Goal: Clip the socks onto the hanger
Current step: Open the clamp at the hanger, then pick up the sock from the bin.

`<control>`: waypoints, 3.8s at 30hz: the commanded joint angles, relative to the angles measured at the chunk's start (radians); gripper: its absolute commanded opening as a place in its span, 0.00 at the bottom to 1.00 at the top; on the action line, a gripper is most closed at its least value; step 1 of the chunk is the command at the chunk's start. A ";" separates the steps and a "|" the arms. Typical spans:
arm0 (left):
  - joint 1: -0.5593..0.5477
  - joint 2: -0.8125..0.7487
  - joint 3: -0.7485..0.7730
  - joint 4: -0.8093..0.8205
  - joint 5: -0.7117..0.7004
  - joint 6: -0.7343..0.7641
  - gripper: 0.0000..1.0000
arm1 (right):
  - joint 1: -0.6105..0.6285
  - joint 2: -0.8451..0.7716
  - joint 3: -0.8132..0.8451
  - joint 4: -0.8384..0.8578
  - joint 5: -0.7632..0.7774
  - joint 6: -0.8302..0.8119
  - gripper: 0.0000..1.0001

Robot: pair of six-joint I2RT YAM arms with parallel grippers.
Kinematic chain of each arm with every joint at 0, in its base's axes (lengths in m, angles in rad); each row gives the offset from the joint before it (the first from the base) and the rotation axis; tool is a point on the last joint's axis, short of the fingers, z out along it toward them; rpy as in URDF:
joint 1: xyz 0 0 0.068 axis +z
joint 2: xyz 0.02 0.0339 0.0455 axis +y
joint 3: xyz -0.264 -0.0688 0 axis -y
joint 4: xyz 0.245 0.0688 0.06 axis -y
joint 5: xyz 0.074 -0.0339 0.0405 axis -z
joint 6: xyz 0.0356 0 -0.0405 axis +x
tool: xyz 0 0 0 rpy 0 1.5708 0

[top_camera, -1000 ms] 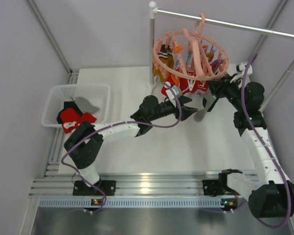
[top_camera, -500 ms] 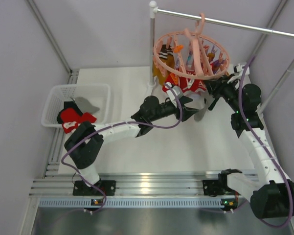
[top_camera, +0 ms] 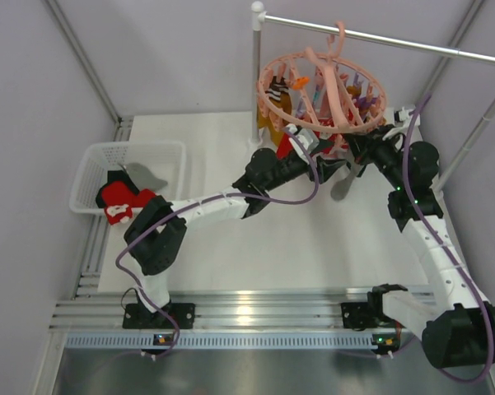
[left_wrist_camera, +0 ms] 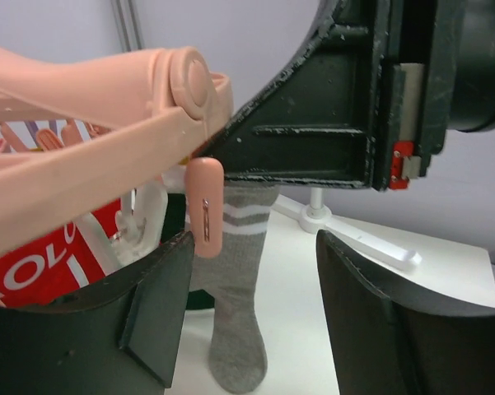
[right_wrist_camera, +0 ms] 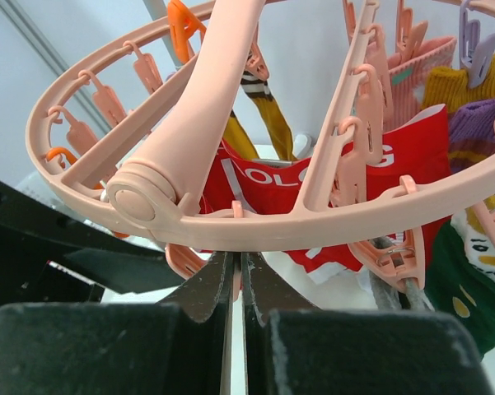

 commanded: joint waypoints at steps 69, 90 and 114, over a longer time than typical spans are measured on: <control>0.018 0.088 0.130 0.040 0.072 0.014 0.00 | -0.012 -0.016 0.009 0.106 -0.078 0.123 0.30; 0.069 -0.262 -0.045 -0.410 0.103 -0.053 0.59 | -0.014 -0.017 0.027 0.064 -0.052 0.092 0.00; 1.321 -0.187 0.263 -1.380 0.100 0.034 0.66 | -0.015 0.004 0.047 0.000 -0.047 0.052 0.00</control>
